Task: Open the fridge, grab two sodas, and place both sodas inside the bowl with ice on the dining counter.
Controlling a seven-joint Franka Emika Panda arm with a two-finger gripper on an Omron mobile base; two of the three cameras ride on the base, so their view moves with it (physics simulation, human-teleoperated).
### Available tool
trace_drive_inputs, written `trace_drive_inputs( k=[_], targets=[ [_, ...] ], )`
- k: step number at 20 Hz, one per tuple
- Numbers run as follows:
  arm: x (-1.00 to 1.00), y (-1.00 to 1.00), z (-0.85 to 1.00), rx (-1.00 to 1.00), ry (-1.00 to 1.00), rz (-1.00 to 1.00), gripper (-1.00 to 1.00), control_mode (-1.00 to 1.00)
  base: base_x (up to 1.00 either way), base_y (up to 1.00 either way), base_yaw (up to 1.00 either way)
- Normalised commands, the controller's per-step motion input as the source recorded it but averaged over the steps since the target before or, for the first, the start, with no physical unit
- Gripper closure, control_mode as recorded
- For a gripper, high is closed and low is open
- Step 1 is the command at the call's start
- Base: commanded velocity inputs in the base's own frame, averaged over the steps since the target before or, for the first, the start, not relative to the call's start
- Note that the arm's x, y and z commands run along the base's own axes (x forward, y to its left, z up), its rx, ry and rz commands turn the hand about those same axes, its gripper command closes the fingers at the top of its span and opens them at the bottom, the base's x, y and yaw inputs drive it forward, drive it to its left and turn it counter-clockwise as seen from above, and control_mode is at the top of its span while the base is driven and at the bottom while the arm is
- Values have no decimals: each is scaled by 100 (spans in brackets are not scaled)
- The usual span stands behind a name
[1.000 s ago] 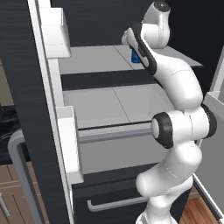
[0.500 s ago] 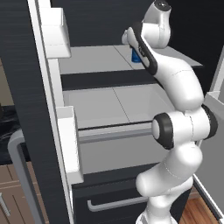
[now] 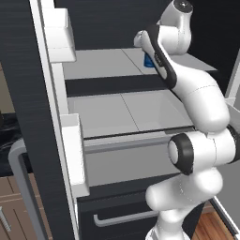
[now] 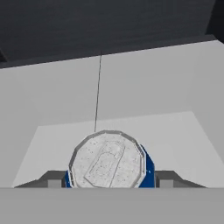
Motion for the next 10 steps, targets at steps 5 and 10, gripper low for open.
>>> trace_drive_inputs(
  k=[5,10],
  targets=[
    [-43,2,37,4,0,0,100,-100,0,0,0],
    [-59,0,20,4,1,0,100,-100,0,0,0]
  ],
)
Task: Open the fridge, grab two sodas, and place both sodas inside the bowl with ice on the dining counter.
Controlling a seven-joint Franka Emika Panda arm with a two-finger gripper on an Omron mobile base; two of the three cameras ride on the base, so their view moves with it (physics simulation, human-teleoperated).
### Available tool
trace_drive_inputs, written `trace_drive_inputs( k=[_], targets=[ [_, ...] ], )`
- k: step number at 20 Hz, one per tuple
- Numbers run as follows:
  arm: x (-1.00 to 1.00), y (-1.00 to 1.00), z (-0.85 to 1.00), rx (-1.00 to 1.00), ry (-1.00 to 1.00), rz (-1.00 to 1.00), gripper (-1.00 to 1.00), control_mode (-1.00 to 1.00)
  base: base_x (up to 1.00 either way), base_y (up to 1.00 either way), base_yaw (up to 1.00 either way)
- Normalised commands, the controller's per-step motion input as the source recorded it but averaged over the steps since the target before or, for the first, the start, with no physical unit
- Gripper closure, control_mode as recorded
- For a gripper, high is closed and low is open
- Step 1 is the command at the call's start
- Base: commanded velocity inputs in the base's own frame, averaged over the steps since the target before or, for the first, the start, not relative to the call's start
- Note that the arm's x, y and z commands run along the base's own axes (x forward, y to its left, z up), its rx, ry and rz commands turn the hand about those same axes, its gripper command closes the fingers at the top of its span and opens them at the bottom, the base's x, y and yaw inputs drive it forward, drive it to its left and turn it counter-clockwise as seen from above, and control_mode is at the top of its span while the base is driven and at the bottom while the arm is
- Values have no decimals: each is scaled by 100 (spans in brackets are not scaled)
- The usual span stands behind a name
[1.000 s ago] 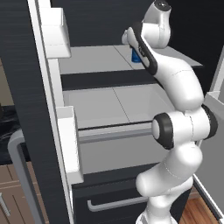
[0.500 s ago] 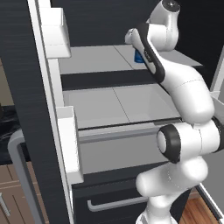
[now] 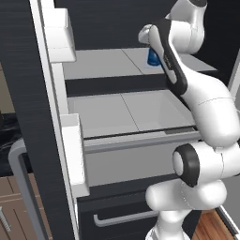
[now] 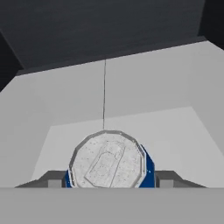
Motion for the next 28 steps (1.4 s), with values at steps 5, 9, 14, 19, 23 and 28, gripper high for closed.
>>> trace_drive_inputs(
  k=[5,9,14,19,23,28],
  targets=[
    [-93,2,-12,0,-1,0,100,-100,0,0,0],
    [-100,7,-25,0,-4,0,100,-100,0,0,0],
    [-100,14,-31,0,-4,0,100,-100,0,0,0],
    [-100,18,-37,0,-2,-1,100,-100,0,0,0],
    [-100,19,-37,0,-1,-3,100,-100,0,0,0],
    [-100,17,-27,-1,-2,-6,100,-100,0,0,0]
  ],
)
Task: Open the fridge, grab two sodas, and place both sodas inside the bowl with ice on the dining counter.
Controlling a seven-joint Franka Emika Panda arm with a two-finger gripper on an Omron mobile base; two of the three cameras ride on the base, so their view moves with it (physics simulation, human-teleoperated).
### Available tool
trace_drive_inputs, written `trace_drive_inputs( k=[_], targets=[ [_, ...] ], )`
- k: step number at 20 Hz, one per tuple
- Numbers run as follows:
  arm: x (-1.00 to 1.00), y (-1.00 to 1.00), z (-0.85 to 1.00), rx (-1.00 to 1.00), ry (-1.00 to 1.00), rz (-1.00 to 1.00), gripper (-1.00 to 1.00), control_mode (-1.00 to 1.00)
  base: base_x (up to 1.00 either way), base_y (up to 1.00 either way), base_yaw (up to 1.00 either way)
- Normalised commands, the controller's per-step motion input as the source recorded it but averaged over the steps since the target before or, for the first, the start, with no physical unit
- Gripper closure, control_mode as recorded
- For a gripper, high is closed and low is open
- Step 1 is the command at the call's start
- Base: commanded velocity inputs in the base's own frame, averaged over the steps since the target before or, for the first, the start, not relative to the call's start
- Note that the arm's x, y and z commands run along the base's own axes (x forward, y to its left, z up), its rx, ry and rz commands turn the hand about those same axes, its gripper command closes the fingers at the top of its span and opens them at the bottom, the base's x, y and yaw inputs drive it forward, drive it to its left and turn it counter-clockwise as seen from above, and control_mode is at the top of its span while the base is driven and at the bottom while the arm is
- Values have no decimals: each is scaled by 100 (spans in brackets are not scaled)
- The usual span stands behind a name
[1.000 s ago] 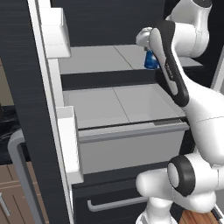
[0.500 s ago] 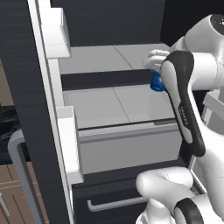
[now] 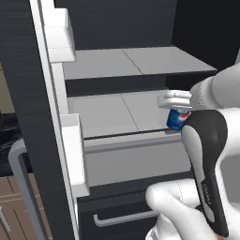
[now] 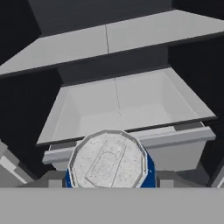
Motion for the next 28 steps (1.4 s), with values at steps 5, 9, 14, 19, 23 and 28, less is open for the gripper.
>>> trace_drive_inputs(
  k=[5,9,14,19,23,28],
  targets=[
    [-100,9,-21,0,-5,-6,100,-100,0,0,0],
    [0,0,0,0,0,0,100,100,-100,1,-8],
    [0,0,0,0,0,0,100,100,-100,2,-11],
    [0,0,0,0,0,0,100,100,-97,16,-21],
    [0,0,0,0,0,0,100,100,-64,34,-36],
    [0,0,0,0,0,0,100,100,-74,36,-38]
  ],
)
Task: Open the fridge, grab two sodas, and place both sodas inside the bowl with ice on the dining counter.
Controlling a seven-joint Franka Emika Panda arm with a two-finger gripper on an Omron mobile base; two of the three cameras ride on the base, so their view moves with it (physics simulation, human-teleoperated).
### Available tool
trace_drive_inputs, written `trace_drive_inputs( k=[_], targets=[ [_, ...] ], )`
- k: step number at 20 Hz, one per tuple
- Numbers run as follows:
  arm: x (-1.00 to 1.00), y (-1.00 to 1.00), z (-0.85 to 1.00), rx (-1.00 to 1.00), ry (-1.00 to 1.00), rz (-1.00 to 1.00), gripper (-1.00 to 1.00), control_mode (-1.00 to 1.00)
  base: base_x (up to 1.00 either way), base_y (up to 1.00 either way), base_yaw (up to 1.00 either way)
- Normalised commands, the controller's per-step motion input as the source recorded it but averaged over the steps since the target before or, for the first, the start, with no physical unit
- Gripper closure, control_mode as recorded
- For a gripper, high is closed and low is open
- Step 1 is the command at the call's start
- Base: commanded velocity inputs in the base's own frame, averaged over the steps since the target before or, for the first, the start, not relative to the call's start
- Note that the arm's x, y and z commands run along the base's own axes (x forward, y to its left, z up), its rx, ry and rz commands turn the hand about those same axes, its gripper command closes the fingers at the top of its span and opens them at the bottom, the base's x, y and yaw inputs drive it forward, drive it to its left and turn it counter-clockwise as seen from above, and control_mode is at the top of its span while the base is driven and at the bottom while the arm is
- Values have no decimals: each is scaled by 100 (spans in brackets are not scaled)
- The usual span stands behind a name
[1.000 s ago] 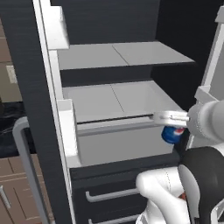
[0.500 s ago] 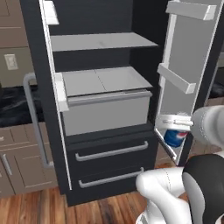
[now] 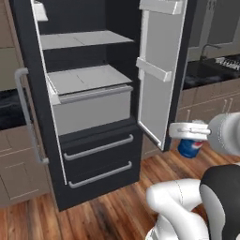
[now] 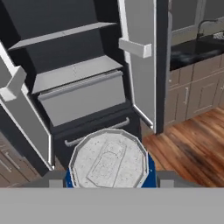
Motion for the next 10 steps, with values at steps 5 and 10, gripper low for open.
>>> trace_drive_inputs(
  k=[5,10],
  targets=[
    [0,0,0,0,0,0,100,100,-96,33,-31],
    [0,0,0,0,0,0,100,100,-98,35,-28]
  ],
)
